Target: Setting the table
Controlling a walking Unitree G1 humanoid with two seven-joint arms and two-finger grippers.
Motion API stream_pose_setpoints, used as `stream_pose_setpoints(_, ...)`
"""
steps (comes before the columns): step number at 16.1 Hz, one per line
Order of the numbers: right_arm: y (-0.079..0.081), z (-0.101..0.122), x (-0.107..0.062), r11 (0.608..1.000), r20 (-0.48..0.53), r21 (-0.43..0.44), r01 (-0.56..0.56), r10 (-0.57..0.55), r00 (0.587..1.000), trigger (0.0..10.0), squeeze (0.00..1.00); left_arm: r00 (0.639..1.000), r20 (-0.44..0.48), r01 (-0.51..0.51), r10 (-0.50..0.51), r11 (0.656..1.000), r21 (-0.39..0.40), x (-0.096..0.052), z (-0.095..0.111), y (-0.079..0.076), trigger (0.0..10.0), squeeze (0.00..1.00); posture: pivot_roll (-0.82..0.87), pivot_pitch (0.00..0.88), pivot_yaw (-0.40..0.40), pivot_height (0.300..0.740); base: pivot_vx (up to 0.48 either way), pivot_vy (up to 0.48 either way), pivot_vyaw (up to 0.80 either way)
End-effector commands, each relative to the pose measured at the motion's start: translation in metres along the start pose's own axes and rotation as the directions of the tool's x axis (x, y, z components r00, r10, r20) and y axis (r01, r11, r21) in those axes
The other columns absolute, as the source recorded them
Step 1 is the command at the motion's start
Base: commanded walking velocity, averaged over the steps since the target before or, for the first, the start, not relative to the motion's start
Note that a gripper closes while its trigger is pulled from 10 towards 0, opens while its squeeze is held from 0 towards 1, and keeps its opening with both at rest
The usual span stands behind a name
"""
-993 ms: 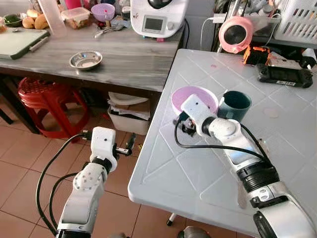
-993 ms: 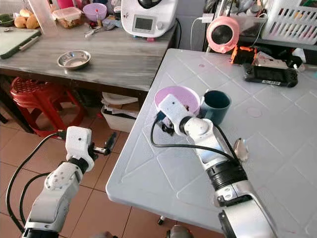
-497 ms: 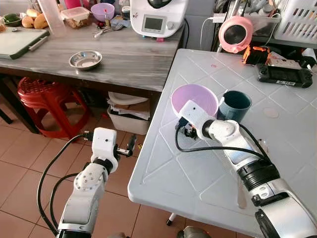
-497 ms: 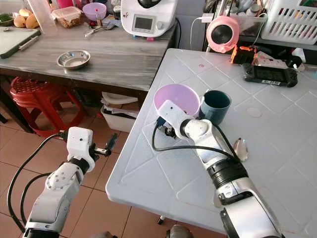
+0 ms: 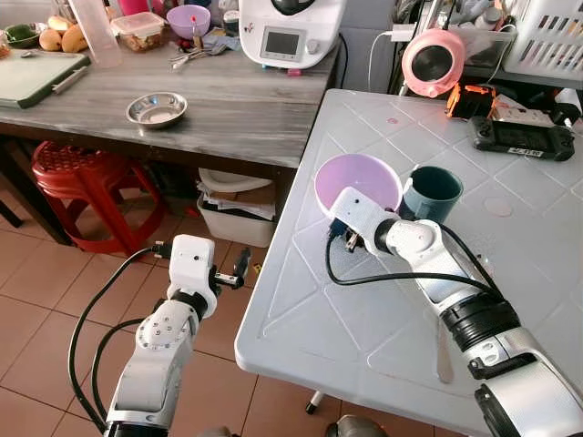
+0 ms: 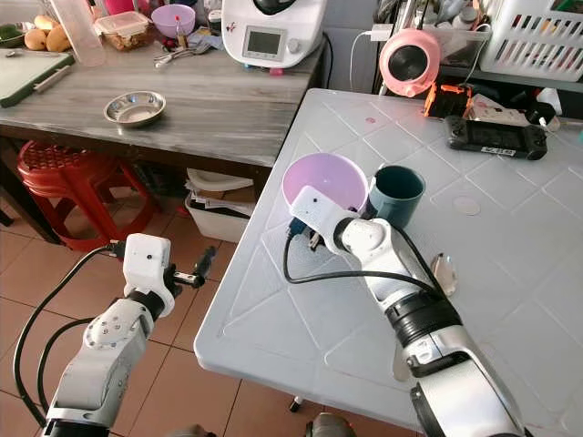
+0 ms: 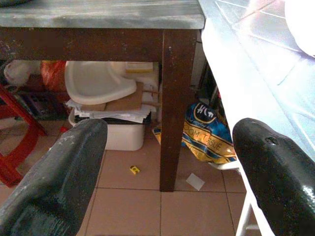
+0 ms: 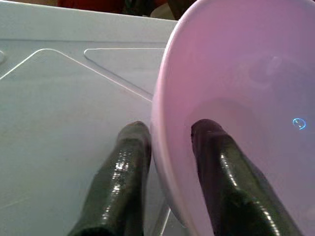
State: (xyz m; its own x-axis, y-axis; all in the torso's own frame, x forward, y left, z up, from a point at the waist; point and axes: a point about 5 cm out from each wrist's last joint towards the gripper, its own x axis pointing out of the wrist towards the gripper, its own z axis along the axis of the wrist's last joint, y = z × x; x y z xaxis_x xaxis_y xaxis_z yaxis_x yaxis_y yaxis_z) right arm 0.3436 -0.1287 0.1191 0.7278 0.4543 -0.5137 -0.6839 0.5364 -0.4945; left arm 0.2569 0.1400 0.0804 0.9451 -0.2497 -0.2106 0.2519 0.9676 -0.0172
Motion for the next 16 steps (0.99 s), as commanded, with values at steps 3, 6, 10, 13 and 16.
stream_pose_setpoints(3,0.004,-0.002,0.001,0.999,-0.008,-0.044,-0.023,0.023,1.0,0.0,0.0,1.0,-0.013,-0.023,0.023,0.999,-0.023,0.0,-0.002,0.003,10.0,0.0,-0.05,0.013,0.031,0.74,0.0,0.0,0.0)
stream_pose_setpoints(6,0.002,-0.001,0.0,0.997,0.006,-0.073,-0.009,0.01,1.0,0.0,0.0,1.0,-0.014,-0.027,0.027,0.999,-0.028,0.001,-0.002,0.003,10.0,0.0,-0.05,0.01,0.028,0.74,0.0,0.0,0.0)
stream_pose_setpoints(10,0.001,0.008,0.0,0.994,0.066,-0.112,0.02,-0.013,0.998,0.0,0.0,0.998,-0.015,-0.056,0.055,0.998,-0.036,0.002,-0.003,0.006,10.0,0.0,-0.05,0.007,0.023,0.74,0.0,0.0,0.0)
stream_pose_setpoints(13,0.002,0.023,-0.002,0.988,0.202,-0.117,0.106,-0.081,0.976,0.0,0.0,0.992,0.004,-0.129,0.129,0.991,-0.042,0.002,0.0,0.012,10.0,0.0,-0.05,0.005,0.018,0.74,0.0,0.0,0.0)
stream_pose_setpoints(16,0.01,0.048,-0.012,0.977,0.406,-0.043,0.208,-0.174,0.897,10.0,0.0,0.985,0.057,-0.156,0.164,0.98,-0.121,0.003,0.008,0.015,10.0,0.0,-0.04,0.0,0.013,0.74,0.0,0.0,0.0)
